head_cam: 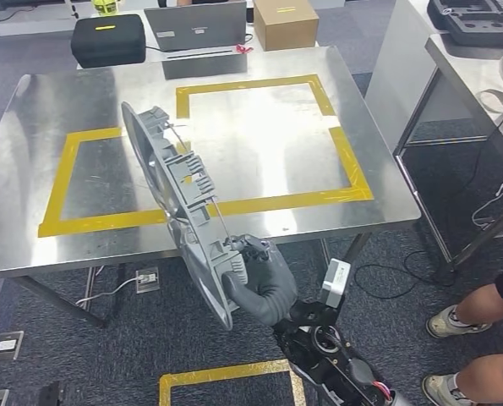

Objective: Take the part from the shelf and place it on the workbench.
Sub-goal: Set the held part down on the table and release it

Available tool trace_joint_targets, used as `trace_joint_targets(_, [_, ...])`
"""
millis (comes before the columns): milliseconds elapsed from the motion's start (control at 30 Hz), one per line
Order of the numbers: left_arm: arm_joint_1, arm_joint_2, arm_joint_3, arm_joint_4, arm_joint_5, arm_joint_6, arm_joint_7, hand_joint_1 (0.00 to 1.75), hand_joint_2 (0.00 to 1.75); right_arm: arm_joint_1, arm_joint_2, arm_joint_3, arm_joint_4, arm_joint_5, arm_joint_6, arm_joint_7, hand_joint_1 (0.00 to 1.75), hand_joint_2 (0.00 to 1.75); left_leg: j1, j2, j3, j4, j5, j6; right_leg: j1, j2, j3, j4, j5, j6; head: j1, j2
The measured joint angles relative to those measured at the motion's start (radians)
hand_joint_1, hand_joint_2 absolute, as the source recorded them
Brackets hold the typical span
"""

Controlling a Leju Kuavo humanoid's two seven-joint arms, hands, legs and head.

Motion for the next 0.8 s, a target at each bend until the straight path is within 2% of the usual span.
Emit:
trace_joint_targets(333, [0.0,0.0,0.0,0.0,-0.002,-0.002,-0.001,0.0,1.75,0.001,0.0,0.0,0.0,0.0,0.001,0.003,1.75,1.75,-0.003,0.0,0.0,0.0,0.0,0.0,-0.003,0.0,0.001,-0.001,0.0,0.0,0.0,0.0])
trace_joint_targets(433, [0.0,0.004,0.0,0.0,0.0,-0.005,0.0,0.0,1.75,0.002,0.0,0.0,-0.001,0.0,0.001,0.003,1.75,1.75,-0.005,0.0,0.005,-0.008,-0.002,0.014,-0.007,-0.001,0.006,-0.014,0.002,0.01,-0.003,0.0])
trace_joint_targets(500, [0.0,0.005,0.0,0.0,0.001,-0.006,0.0,0.0,1.75,0.004,0.0,0.0,-0.002,0.0,0.001,0.004,1.75,1.75,0.001,0.003,0.028,-0.039,0.005,0.024,-0.007,-0.001,0.003,-0.003,-0.006,0.018,-0.006,0.0])
trace_joint_targets(533, [0.0,0.005,0.0,0.0,0.002,-0.007,0.001,0.0,1.75,0.004,0.001,0.0,-0.003,0.0,0.002,0.004,1.75,1.75,0.004,0.004,0.042,-0.054,0.009,0.026,-0.007,-0.001,-0.013,0.031,-0.021,0.021,-0.004,0.0])
trace_joint_targets(567, [0.0,0.005,0.0,0.0,0.003,-0.007,0.001,0.0,1.75,0.004,0.0,0.0,-0.003,-0.001,0.002,0.004,1.75,1.75,0.007,0.005,0.052,-0.062,0.009,0.028,-0.01,-0.001,-0.044,0.09,-0.044,0.025,0.001,0.0])
trace_joint_targets(633, [0.001,0.005,0.0,0.0,0.004,-0.007,0.002,0.0,1.75,0.007,0.0,0.0,-0.003,-0.001,0.003,0.003,1.75,1.75,0.009,0.006,0.063,-0.065,0.002,0.027,-0.02,-0.001,-0.121,0.227,-0.088,0.037,0.008,0.0])
trace_joint_targets(667, [0.001,0.005,0.0,0.0,0.004,-0.007,0.002,0.0,1.75,0.008,0.0,0.0,-0.003,-0.001,0.003,0.004,1.75,1.75,0.012,0.005,0.068,-0.065,-0.003,0.024,-0.026,-0.002,-0.148,0.266,-0.091,0.043,0.01,0.0])
trace_joint_targets(700, [0.002,0.005,0.0,0.0,0.004,-0.007,0.002,0.0,1.75,0.01,0.0,0.0,-0.003,-0.001,0.003,0.004,1.75,1.75,0.015,0.003,0.075,-0.064,-0.01,0.019,-0.032,-0.002,-0.155,0.264,-0.073,0.05,0.011,0.0])
trace_joint_targets(733, [0.003,0.004,0.0,0.0,0.004,-0.007,0.002,0.0,1.75,0.011,0.0,0.0,-0.003,-0.001,0.003,0.004,1.75,1.75,0.02,0.001,0.084,-0.062,-0.018,0.012,-0.039,-0.002,-0.142,0.22,-0.035,0.058,0.013,0.0])
trace_joint_targets(767, [0.004,0.004,0.0,0.0,0.005,-0.007,0.002,0.0,1.75,0.011,0.0,0.0,-0.003,-0.001,0.002,0.004,1.75,1.75,0.024,-0.002,0.093,-0.058,-0.028,0.004,-0.047,-0.003,-0.116,0.151,0.008,0.066,0.016,0.0])
trace_joint_targets(800, [0.005,0.005,0.0,0.0,0.005,-0.007,0.002,0.0,1.75,0.012,-0.001,0.001,-0.003,-0.001,0.003,0.004,1.75,1.75,0.027,-0.004,0.099,-0.053,-0.039,-0.006,-0.05,-0.001,-0.085,0.089,0.036,0.073,0.021,0.0])
